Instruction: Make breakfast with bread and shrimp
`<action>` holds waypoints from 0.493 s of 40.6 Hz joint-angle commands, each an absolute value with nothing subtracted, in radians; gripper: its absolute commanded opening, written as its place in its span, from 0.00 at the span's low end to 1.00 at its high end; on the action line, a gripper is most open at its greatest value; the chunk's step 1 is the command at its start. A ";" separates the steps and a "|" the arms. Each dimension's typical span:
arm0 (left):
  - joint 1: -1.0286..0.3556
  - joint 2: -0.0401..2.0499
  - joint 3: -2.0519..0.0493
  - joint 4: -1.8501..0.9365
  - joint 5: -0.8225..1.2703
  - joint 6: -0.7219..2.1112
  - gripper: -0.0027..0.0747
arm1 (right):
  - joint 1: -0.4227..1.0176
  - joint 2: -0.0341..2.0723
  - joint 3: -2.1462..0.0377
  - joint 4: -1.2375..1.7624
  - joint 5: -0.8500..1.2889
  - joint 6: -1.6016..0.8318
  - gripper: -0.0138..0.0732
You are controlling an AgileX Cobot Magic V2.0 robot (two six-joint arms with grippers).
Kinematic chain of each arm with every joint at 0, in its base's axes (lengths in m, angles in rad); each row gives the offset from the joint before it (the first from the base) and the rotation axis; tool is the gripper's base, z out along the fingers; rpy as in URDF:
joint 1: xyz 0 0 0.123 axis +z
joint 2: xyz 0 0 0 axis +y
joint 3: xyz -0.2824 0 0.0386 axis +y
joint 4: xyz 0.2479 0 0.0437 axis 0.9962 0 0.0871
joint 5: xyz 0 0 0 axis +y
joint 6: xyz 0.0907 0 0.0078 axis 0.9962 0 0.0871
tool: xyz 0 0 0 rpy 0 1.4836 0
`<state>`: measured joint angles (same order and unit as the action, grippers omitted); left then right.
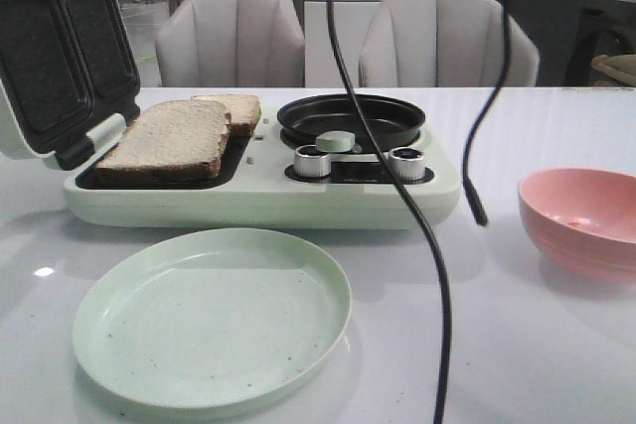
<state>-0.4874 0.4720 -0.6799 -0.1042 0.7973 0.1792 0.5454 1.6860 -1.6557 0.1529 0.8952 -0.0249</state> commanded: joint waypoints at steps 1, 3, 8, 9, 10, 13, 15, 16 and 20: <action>-0.494 0.478 -0.704 -0.117 0.720 0.166 0.54 | 0.565 1.527 -1.570 0.104 0.825 0.007 0.71; -0.494 0.478 -0.704 -0.117 0.720 0.166 0.54 | 0.570 1.472 -1.508 0.104 0.818 0.009 0.71; -0.494 0.478 -0.704 -0.117 0.720 0.166 0.54 | 0.570 1.333 -1.355 0.104 0.803 0.018 0.71; -0.494 0.478 -0.704 -0.117 0.720 0.166 0.54 | 0.570 1.310 -1.330 0.104 0.803 0.019 0.71; -0.494 0.478 -0.704 -0.117 0.720 0.166 0.54 | 0.570 1.279 -1.298 0.104 0.803 0.022 0.71; -0.494 0.478 -0.704 -0.117 0.720 0.166 0.54 | 0.570 1.199 -1.220 0.104 0.801 0.027 0.71; -0.494 0.478 -0.704 -0.117 0.720 0.166 0.54 | 0.570 1.137 -1.162 0.104 0.796 0.028 0.71; -0.494 0.478 -0.704 -0.117 0.720 0.166 0.54 | 0.570 1.113 -1.142 0.104 0.794 0.028 0.71; -0.494 0.478 -0.704 -0.117 0.720 0.166 0.54 | 0.570 1.006 -1.050 0.102 0.796 0.032 0.71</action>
